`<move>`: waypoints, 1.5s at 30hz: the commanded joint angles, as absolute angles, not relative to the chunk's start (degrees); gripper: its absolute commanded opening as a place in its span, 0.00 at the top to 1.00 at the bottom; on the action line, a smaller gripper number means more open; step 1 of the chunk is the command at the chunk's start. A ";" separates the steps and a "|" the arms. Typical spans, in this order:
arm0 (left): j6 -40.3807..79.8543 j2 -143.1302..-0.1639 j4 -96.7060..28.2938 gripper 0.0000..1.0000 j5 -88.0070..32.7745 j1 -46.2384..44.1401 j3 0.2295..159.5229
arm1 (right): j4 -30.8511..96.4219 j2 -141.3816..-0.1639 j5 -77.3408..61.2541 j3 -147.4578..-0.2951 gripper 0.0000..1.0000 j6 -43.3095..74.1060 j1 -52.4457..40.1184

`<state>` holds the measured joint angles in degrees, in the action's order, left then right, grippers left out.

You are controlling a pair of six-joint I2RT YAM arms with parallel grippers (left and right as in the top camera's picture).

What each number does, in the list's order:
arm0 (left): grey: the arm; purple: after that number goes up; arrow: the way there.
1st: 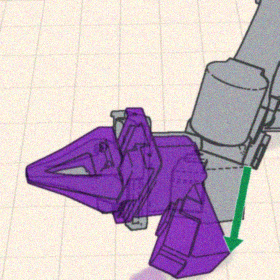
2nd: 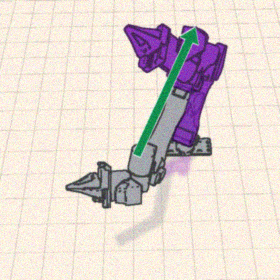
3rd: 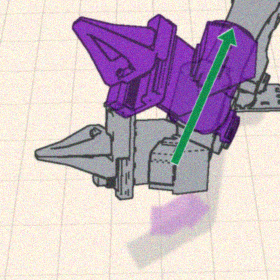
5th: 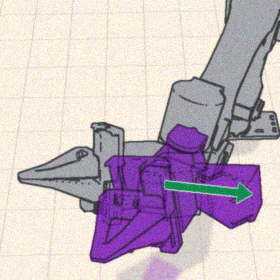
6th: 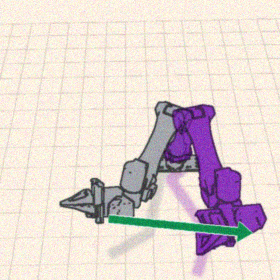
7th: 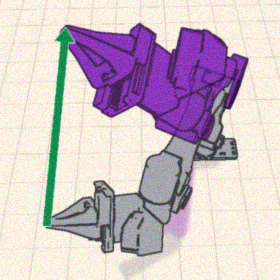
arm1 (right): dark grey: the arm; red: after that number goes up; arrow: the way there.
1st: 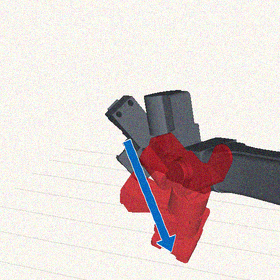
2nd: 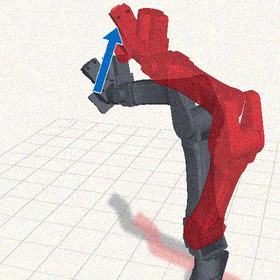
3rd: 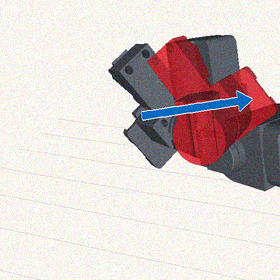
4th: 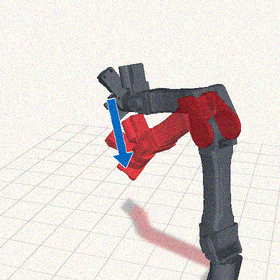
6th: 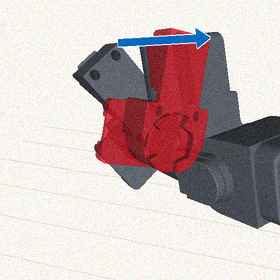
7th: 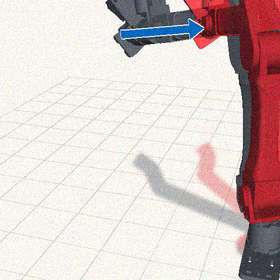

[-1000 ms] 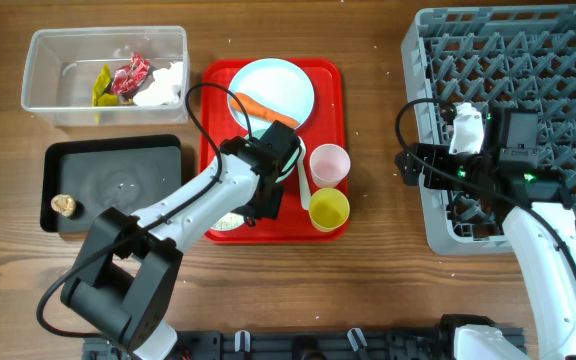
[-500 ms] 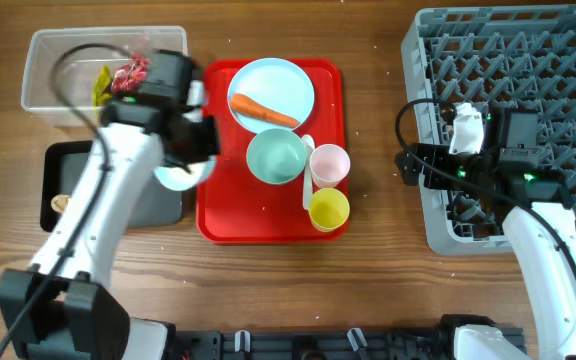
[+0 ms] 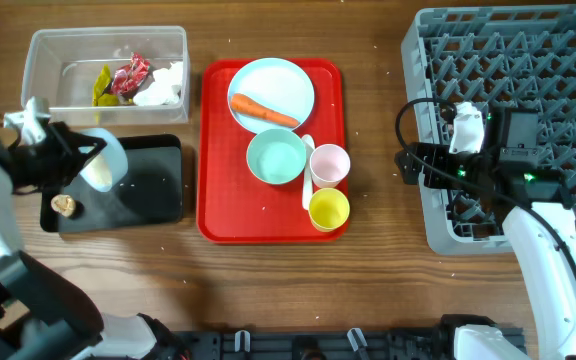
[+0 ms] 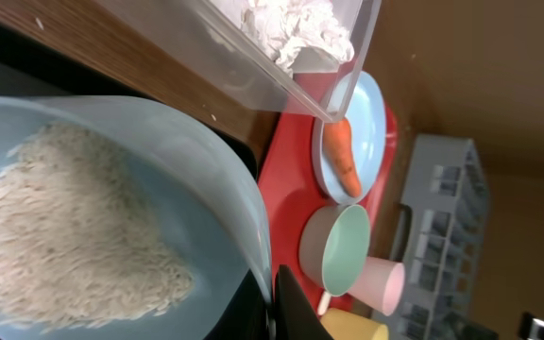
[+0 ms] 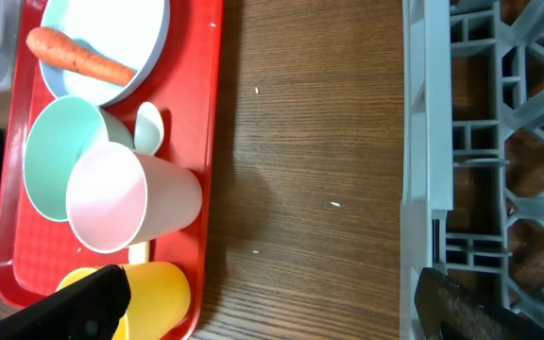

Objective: Sort waste into correct bins and load items into the dishwasher rack
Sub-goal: 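Tip the rice bowl over the black tray to pour out rice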

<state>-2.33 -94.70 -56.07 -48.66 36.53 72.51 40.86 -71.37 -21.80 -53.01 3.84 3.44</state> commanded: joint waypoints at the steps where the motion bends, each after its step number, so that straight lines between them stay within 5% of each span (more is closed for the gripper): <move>1: -10.48 -98.74 -55.70 0.96 -65.43 39.48 71.00 | 40.53 -71.79 -21.39 -53.89 0.01 4.49 3.18; 19: -16.08 -106.00 -61.34 0.96 -90.06 40.14 65.56 | 40.75 -71.79 -21.39 -53.89 0.01 4.51 3.18; 38: -14.61 -105.97 -63.46 0.96 -90.35 40.10 65.58 | 39.86 -71.81 -21.39 -53.89 0.00 4.51 3.18; 45: -17.56 -105.97 -54.63 0.96 -90.35 40.07 65.56 | 38.37 -71.79 -21.37 -53.89 0.01 4.47 3.18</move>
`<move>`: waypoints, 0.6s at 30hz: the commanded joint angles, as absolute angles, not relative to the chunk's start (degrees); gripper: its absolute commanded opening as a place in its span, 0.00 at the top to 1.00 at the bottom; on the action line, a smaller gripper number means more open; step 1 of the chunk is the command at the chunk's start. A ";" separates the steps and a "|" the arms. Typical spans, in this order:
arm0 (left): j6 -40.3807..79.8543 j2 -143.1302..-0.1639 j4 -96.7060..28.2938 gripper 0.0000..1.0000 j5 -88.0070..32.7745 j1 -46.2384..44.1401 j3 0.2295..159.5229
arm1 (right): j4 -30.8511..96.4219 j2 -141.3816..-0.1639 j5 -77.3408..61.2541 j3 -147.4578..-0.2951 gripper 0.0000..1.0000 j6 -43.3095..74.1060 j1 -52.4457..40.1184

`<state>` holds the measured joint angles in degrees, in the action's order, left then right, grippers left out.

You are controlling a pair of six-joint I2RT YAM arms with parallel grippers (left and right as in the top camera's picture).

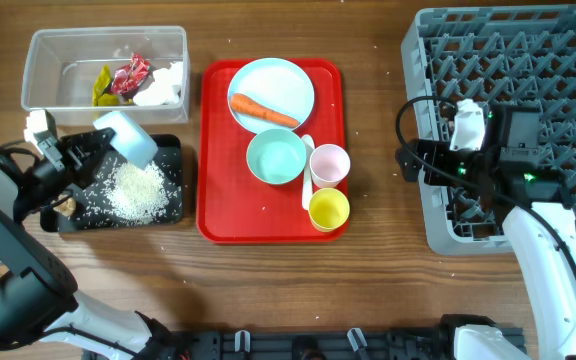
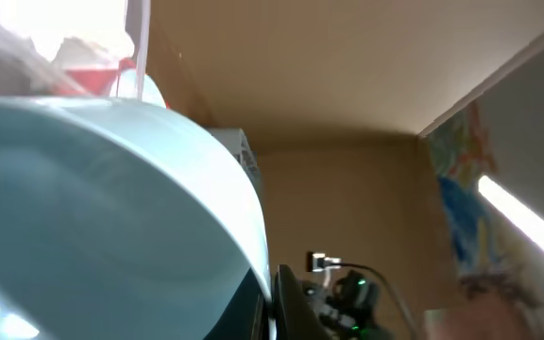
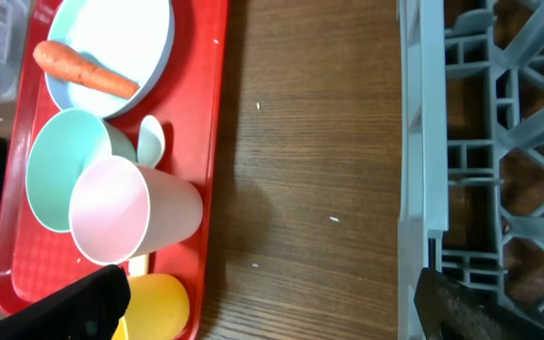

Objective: Sort waste into correct bins and load items into the dishwasher rack
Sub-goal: 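Tip the rice bowl over the black tray to pour out rice, then place the emptied light-blue bowl back on the red tray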

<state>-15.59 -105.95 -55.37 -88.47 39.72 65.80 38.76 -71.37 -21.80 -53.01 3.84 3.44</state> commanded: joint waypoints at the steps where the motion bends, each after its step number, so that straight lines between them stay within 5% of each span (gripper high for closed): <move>1: -17.56 -105.97 -55.53 0.96 -90.35 40.07 65.56 | 38.39 -71.79 -21.37 -53.89 0.01 4.49 3.18; 9: -20.84 -102.10 -55.90 0.96 -88.47 33.63 66.37 | 38.06 -71.79 -21.39 -53.89 0.01 4.54 3.18; 18: -10.83 -92.92 -56.14 0.96 -41.47 5.48 68.10 | 37.95 -71.79 -21.39 -53.89 0.01 4.64 3.18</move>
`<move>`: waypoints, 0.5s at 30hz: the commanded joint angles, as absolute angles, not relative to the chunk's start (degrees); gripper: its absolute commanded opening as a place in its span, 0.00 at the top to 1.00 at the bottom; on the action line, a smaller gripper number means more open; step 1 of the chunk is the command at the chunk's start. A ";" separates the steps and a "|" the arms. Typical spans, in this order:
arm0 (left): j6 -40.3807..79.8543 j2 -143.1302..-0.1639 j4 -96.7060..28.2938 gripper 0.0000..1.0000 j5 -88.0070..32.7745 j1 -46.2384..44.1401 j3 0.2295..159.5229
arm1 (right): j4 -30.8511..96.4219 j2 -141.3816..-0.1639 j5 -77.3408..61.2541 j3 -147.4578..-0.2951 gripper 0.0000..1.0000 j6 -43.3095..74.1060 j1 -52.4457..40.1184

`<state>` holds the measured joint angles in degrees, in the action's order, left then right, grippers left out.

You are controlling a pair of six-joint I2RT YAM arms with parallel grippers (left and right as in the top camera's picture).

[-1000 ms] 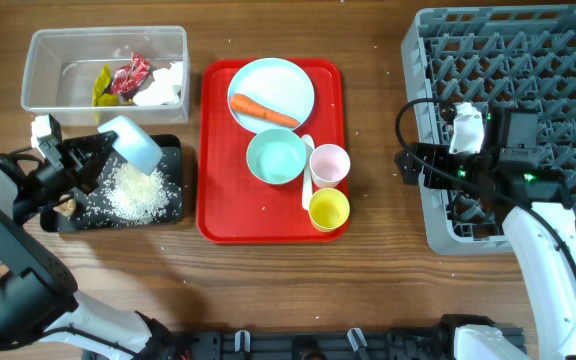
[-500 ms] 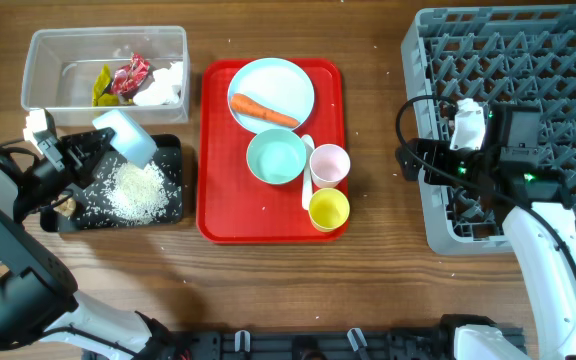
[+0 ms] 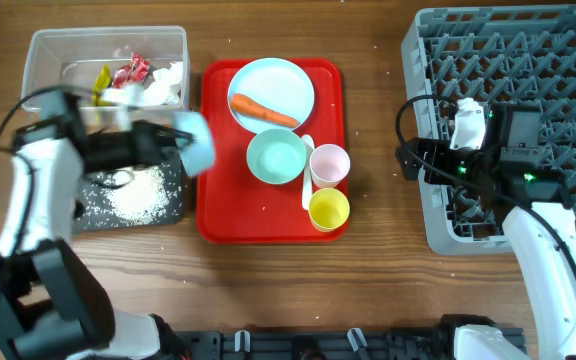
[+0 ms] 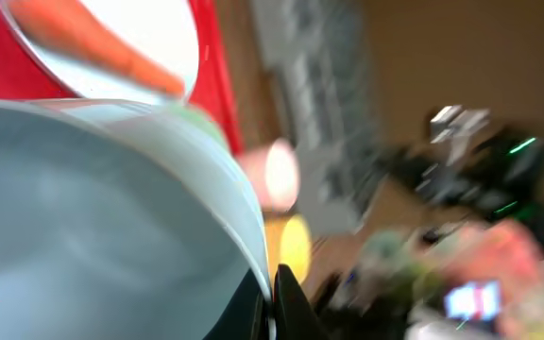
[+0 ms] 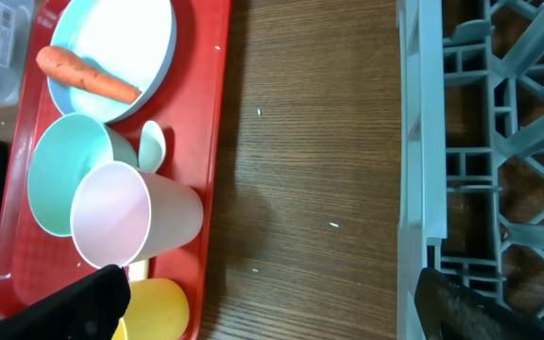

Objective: Sort waste into correct bins and load items into the dishwasher rack
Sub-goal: 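Place the emptied light-blue bowl back on the red tray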

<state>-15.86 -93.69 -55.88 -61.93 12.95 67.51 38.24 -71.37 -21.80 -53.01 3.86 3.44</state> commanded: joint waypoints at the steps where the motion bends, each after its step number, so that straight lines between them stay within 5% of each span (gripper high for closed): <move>1: -8.82 -93.12 -56.51 0.96 -33.58 0.67 68.10 | 38.00 -71.81 -21.41 -53.89 0.00 4.69 3.18; 5: -1.48 -93.89 -57.30 0.96 -14.94 -10.57 68.01 | 38.48 -71.79 -21.41 -53.89 0.01 4.69 3.18; 12: 1.30 -94.30 -57.69 0.95 -13.41 -20.16 67.33 | 38.41 -71.79 -21.41 -53.89 0.01 4.71 3.18; 15: 1.85 -94.63 -57.69 0.66 -13.41 -23.05 67.33 | 38.44 -71.79 -21.41 -53.89 0.01 4.69 3.18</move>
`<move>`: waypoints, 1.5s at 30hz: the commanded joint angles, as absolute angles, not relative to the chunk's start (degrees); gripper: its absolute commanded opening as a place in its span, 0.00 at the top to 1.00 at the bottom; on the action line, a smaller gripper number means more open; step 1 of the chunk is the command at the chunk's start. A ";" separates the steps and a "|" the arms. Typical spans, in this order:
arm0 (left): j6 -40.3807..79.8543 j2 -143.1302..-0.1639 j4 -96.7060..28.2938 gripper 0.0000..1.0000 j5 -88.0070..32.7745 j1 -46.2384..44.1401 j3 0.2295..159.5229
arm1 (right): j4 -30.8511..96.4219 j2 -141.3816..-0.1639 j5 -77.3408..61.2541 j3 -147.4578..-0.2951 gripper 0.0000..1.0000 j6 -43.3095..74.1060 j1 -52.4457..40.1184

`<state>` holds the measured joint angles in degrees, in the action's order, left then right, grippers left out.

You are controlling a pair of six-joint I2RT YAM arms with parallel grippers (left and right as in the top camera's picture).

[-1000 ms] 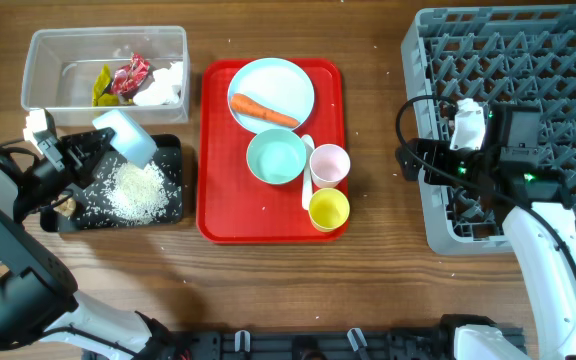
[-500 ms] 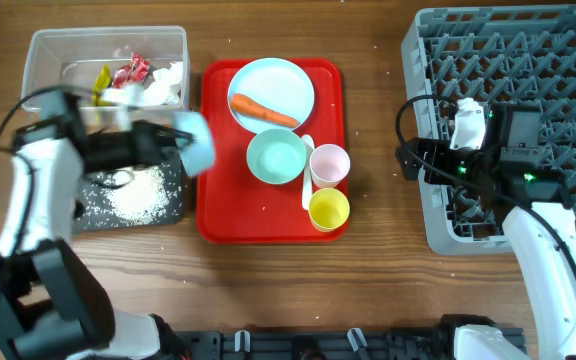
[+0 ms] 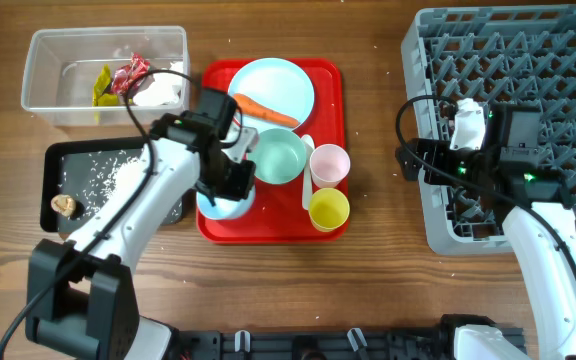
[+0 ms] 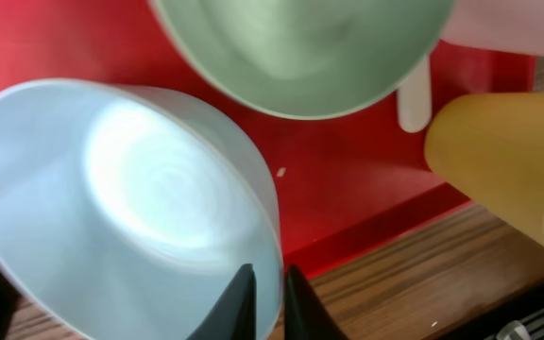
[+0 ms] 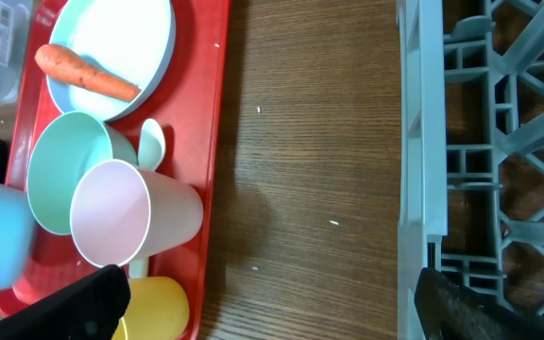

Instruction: Sort waste into correct bins and load items into the dishwasher rack

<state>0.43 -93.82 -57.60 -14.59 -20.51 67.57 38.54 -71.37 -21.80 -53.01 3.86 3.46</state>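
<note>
My left gripper (image 4: 268, 304) is shut on the rim of an empty light blue bowl (image 4: 121, 198), one finger inside it and one outside. The bowl (image 3: 223, 207) is at the front left of the red tray (image 3: 268, 225); whether it rests on the tray I cannot tell. On the tray are a green bowl (image 3: 276, 157), a pink cup (image 3: 329, 163), a yellow cup (image 3: 329, 208), a white spoon (image 3: 307, 185) and a plate (image 3: 278, 80) bearing a carrot (image 3: 264, 110). My right gripper (image 5: 267, 312) stands open beside the grey dishwasher rack (image 3: 528, 90), holding nothing.
A black tray (image 3: 58, 152) with spilled rice (image 3: 118, 175) lies left of the red tray. Behind it stands a clear bin (image 3: 105, 40) holding wrappers and tissue. The rack fills the right side, with bare wood (image 5: 319, 142) between it and the red tray.
My left gripper has moved with the empty blue bowl from the red tray's left edge to its front left corner. The right arm has not moved.
The blue bowl, full of rice, was held tilted over the black tray. Then the rice lay in the black tray and the bowl was upturned and empty. After that the bowl was at the red tray's left edge, and now at its front left.
</note>
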 commanded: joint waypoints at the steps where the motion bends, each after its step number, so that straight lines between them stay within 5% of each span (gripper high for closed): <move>1: 1.87 -94.63 -57.63 0.56 -13.41 -23.55 67.33 | 38.39 -71.79 -21.47 -53.89 0.00 4.71 3.18; 3: 2.17 -94.63 -57.23 0.42 -13.43 -23.97 67.33 | 37.45 -71.79 -24.60 -53.89 0.00 4.67 3.18; 11: 8.21 -91.18 -56.34 0.36 -16.19 -17.80 74.02 | 27.00 -71.79 -37.58 -53.91 0.00 9.50 3.16; 19: 12.51 -86.70 -51.64 0.05 -16.21 -8.95 79.53 | 26.09 -71.79 -38.39 -58.94 0.00 13.52 -2.44; 27: 14.39 -86.78 -53.56 0.02 -16.21 -1.45 79.53 | 32.29 -71.85 -13.47 -72.03 0.01 13.54 -21.37; 37: 14.37 -86.80 -53.67 0.01 -15.46 -0.40 79.50 | 34.04 -87.11 -13.08 -72.79 0.00 17.19 -38.26; 45: 14.37 -86.91 -53.80 0.01 -13.34 -0.40 79.50 | 35.16 -95.46 -13.28 -73.03 0.00 22.74 -40.95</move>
